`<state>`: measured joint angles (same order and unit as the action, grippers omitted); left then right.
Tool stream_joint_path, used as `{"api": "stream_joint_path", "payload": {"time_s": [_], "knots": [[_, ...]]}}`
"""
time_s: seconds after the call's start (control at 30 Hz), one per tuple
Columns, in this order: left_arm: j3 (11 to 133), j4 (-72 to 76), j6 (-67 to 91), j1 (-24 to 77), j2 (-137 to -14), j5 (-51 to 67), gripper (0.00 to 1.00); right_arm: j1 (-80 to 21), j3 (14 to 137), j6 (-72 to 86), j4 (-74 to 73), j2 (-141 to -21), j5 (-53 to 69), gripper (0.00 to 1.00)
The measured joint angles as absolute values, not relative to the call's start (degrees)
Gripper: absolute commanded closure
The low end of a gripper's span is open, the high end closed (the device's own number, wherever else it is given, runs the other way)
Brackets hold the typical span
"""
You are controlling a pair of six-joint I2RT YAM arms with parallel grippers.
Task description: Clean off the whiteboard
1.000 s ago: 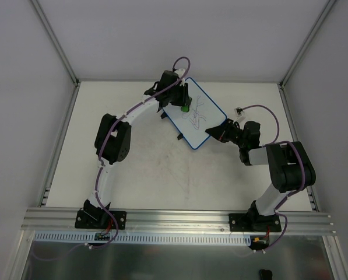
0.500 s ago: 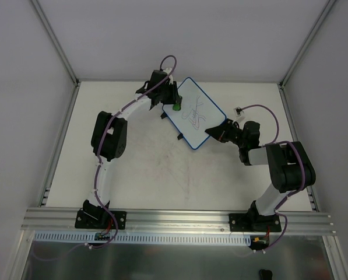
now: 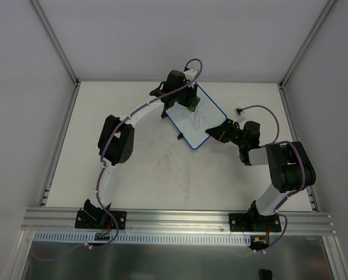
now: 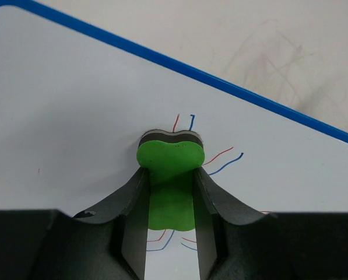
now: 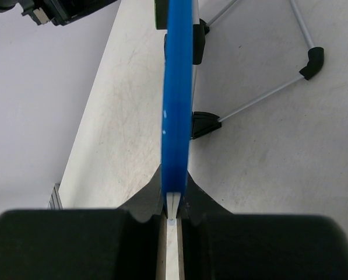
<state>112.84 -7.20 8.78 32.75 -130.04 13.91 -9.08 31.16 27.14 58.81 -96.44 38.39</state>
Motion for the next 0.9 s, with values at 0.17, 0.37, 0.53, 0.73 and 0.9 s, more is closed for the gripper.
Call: {"api": "stream_joint_path", "payload": {"time_s": [0.17,0.37,0.53,0.73,0.9], "knots": [[112.2,-6.9,0.3,35.4,-129.1,12.2,1.0,-9.1,31.2,27.1,58.1,-96.5,38.2,1.0],[111.8,-6.3,-8.0,41.6,-127.9,8.8,1.0,-8.9,31.2,27.0,56.8,-96.5,37.4,1.0],[111.9,-6.3,-10.1,43.5,-127.6,8.6,1.0,-8.9,31.2,26.9,56.7,-96.5,37.3,1.0],[115.6,-8.6,-5.5,41.4,-129.4,11.0,1.0,-8.9,31.2,26.9,56.7,-96.5,37.1,1.0],[119.7,-8.3,1.0,37.4,-132.1,13.0,1.0,-8.9,31.2,26.8,57.0,-96.5,37.3,1.0]]}}
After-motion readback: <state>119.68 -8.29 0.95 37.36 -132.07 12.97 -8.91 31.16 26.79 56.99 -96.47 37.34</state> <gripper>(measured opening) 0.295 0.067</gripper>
